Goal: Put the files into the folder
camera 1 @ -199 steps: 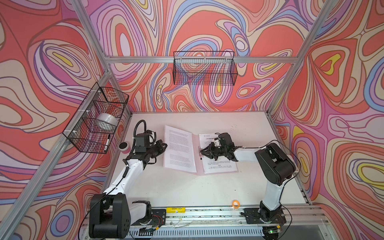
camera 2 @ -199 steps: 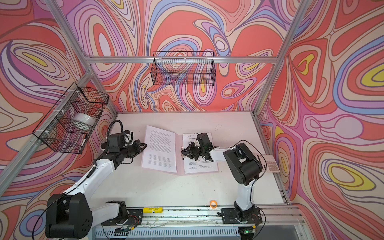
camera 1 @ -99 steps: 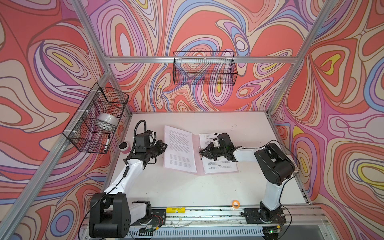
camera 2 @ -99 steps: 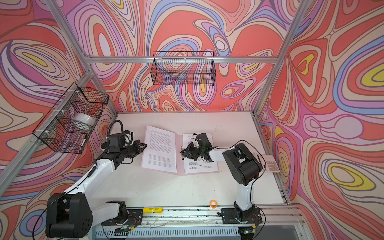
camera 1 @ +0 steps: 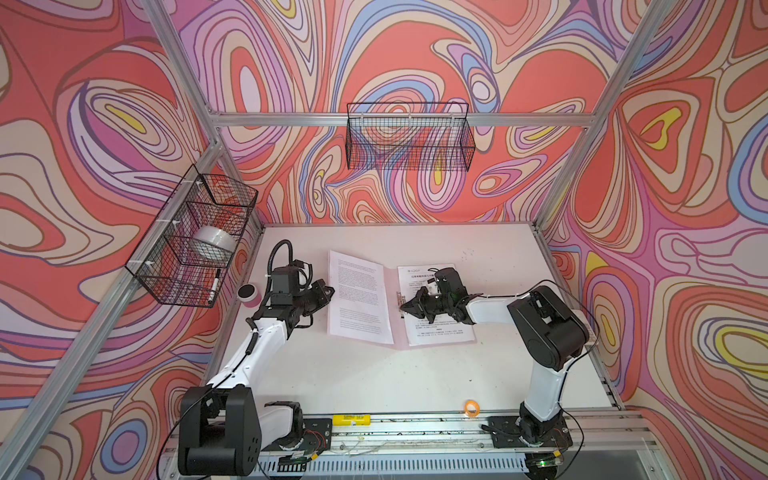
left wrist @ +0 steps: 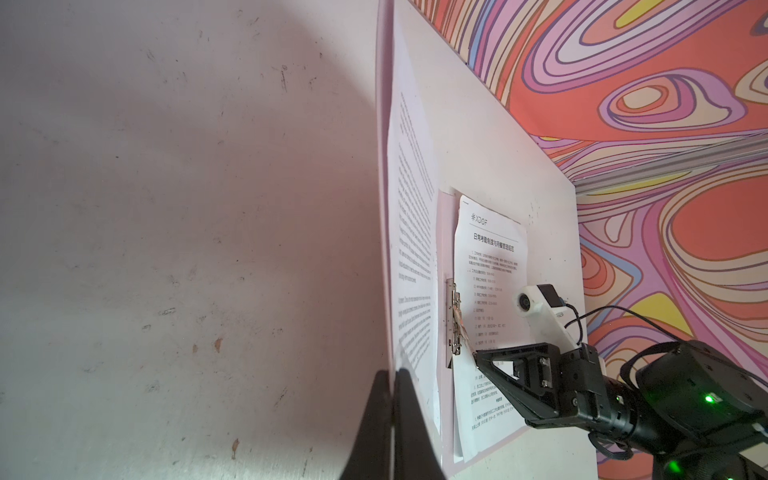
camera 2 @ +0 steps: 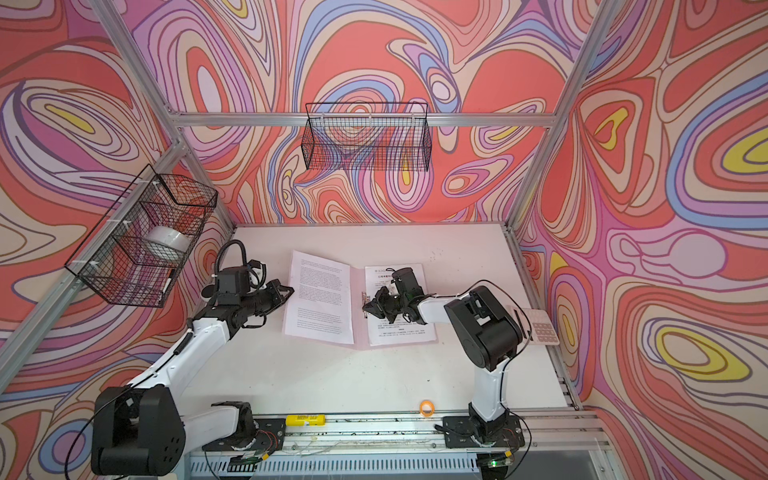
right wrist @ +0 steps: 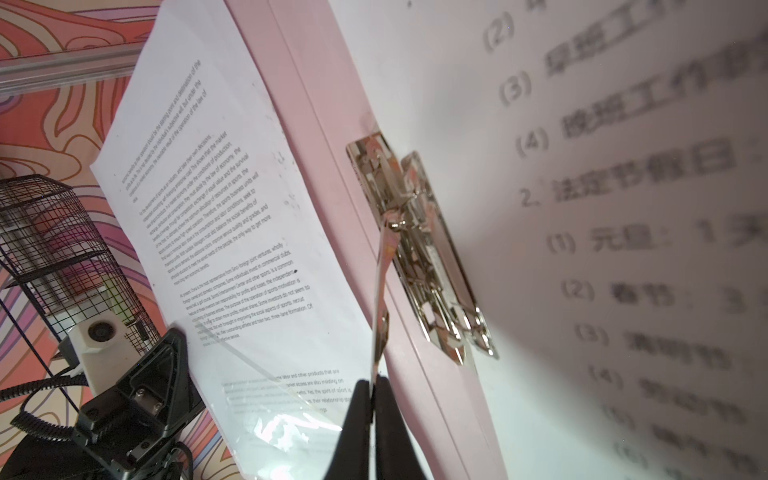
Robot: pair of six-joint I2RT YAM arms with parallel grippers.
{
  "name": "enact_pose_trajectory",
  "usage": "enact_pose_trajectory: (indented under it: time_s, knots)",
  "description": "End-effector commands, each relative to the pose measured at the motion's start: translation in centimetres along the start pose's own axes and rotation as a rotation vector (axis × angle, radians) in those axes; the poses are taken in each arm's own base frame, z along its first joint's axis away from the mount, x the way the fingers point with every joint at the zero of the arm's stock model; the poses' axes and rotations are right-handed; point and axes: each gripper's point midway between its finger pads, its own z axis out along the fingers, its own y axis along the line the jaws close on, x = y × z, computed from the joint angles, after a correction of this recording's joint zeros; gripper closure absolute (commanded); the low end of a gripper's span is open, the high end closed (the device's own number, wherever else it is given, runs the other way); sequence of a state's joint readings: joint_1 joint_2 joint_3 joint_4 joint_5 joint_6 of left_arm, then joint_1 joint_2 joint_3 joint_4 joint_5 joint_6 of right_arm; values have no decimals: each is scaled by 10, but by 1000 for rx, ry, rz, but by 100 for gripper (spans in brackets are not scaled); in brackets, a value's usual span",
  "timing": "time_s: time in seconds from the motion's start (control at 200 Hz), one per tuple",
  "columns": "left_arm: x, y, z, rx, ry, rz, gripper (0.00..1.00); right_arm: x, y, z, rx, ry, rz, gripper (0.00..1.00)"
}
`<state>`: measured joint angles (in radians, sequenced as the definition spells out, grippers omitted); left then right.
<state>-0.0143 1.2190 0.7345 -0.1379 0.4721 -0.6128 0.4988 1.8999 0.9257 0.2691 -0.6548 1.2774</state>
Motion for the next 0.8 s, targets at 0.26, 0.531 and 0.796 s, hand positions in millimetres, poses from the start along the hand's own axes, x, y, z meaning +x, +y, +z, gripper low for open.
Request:
enact_pose_trajectory:
  time_s: [0.26,0.531,0.796]
  knots:
    - [-5,-7,-1,21,-14,31,100,12,-60,6,123,26,77,100]
    - [-6,-10,-1,35,-20,30,100,16,-92,6,201,25,94,100]
    - [-6,-12,-1,44,-21,26,100,16,-119,4,263,13,113,100]
